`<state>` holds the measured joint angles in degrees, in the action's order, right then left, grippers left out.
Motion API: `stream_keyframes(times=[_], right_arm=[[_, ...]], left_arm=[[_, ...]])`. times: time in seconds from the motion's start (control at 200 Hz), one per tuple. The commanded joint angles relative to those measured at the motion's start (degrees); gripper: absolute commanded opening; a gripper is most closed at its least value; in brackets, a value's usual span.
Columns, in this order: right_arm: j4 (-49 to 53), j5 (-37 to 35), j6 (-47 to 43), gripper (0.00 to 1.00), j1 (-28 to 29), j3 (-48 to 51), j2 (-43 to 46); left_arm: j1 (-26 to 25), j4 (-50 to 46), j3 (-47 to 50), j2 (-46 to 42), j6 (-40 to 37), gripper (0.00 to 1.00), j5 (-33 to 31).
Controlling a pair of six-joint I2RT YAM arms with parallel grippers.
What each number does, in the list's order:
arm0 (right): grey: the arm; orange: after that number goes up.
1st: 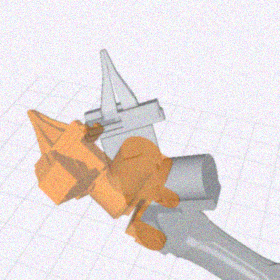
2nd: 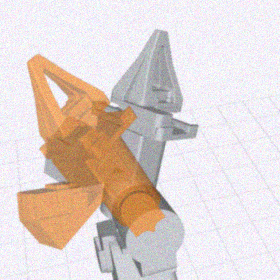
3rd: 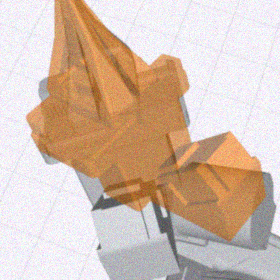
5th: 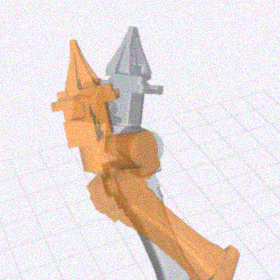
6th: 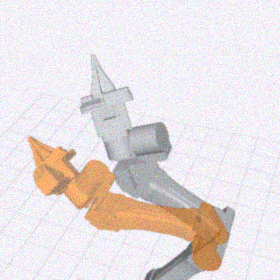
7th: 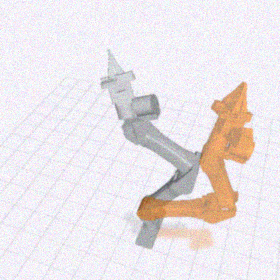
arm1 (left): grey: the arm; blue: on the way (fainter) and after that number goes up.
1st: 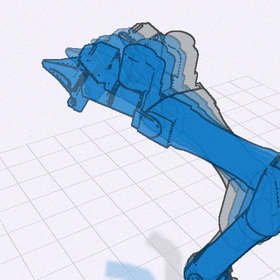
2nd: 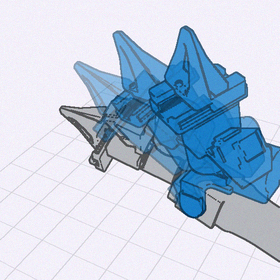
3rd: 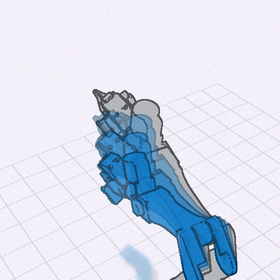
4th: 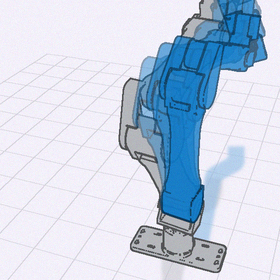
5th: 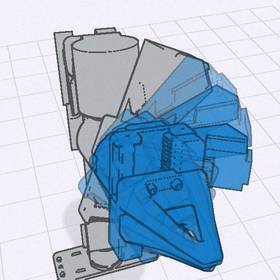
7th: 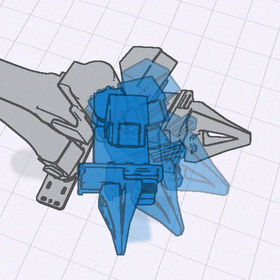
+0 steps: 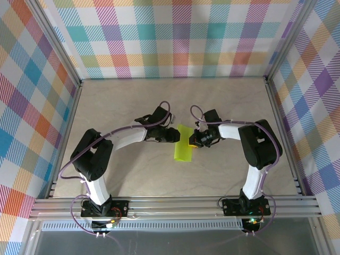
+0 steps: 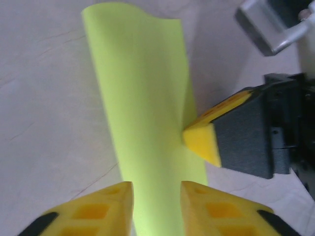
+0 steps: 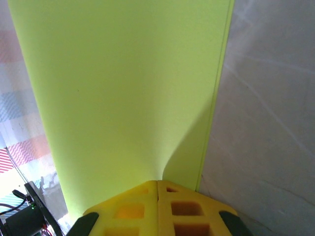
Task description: Fold a paper plane with a square sheet of paper (fold left side to right side)
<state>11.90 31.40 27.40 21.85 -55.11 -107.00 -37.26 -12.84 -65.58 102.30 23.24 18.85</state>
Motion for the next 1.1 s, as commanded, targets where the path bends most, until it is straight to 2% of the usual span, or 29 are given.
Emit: stream_keyframes(times=[0.0, 0.085, 0.165, 0.275, 0.56, 0.835, 1.095], right_arm=[[5.1, -7.5, -1.5, 0.0, 0.3, 1.1, -3.7], [5.4, -7.6, -1.6, 0.0, 0.3, 1.1, -3.8], [5.6, -7.9, -1.8, 0.0, 0.3, 0.9, -3.7], [6.4, -8.6, -2.2, 0.0, 0.4, 0.5, -3.8], [8.9, -11.2, -3.3, 0.0, 0.4, -0.3, -4.2], [10.2, -12.5, -4.3, 0.0, 0.4, -0.7, -4.4], [10.6, -12.4, -4.6, 0.0, 0.4, -1.1, -4.2]], left_arm=[[0.3, 7.8, 1.4, 1.7, 1.2, 0.2, 8.2], [0.3, 9.0, 1.3, 3.7, 1.3, 0.12, 8.9], [0.3, 8.1, 0.7, 5.3, 0.9, 0.09, 7.6], [0.6, 5.9, 0.1, 7.3, 0.3, 0.09, 4.6], [2.3, 6.2, 2.9, 9.2, 0.6, 0.05, 2.8], [4.2, 8.9, 7.8, 8.3, 0.8, 0.04, 3.5], [6.2, 9.7, 11.1, 3.9, -0.1, 0.01, 4.8]])
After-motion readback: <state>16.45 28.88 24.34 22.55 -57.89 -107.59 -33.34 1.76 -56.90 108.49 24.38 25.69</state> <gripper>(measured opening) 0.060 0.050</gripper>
